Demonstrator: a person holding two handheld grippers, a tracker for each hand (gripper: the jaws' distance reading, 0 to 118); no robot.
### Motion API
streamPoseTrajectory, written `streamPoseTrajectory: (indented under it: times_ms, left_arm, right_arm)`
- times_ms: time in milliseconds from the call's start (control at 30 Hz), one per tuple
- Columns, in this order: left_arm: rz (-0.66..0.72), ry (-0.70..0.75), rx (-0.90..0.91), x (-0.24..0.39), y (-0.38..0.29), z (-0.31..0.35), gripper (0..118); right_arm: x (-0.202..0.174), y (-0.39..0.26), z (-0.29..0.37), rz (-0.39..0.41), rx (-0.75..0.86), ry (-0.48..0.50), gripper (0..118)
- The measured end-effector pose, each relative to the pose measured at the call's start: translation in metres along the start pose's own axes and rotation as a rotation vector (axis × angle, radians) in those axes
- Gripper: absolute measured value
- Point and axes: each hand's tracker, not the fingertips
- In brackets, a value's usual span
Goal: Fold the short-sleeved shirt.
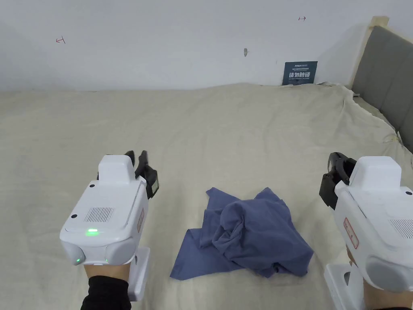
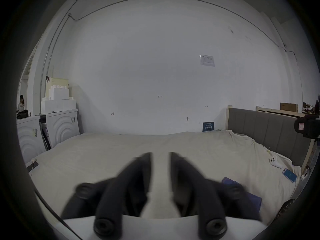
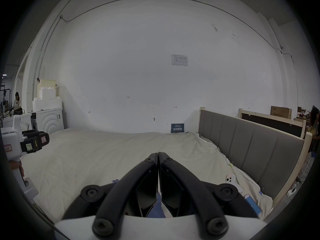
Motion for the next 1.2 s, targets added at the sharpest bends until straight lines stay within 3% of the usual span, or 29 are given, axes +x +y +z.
streamPoseTrajectory:
  times_ms: [367, 667, 767, 833, 867, 900, 933, 1000, 1200]
  left_arm:
    - [-0.011, -0.041, -0.034, 0.006, -0.003, -0.001, 0]
    - [0.021, -0.136, -0.488, 0.014, -0.039, -0.046, 0]
    - [0.094, -0.171, -0.612, 0.015, -0.063, -0.061, 0]
    - [0.114, -0.18, -0.709, 0.018, -0.08, -0.068, 13]
    - [0.125, -0.161, -0.702, 0.02, -0.088, -0.071, 27]
    - [0.127, -0.161, -0.724, 0.022, -0.096, -0.074, 53]
    - [0.123, -0.157, -0.77, 0.024, -0.103, -0.078, 71]
    - [0.109, -0.142, -0.826, 0.031, -0.116, -0.081, 90]
    - [0.053, -0.12, -0.949, 0.044, -0.157, -0.088, 91]
  right_arm:
    - [-0.001, -0.001, 0.001, -0.003, -0.002, 0.007, 0]
    - [0.001, -0.006, -0.002, -0.003, -0.022, 0.01, 0]
    - [0.003, -0.01, -0.005, -0.003, -0.037, 0.009, 0]
    - [0.003, -0.013, -0.008, 0.003, -0.047, 0.009, 0]
    - [0.004, -0.015, -0.009, 0.005, -0.054, 0.01, 0]
    - [0.004, -0.017, -0.011, 0.005, -0.059, 0.011, 0]
    - [0.005, -0.018, -0.012, 0.003, -0.065, 0.012, 0]
    - [0.006, -0.021, -0.015, 0.002, -0.075, 0.013, 0]
    - [0.007, -0.031, -0.021, -0.003, -0.105, 0.014, 0]
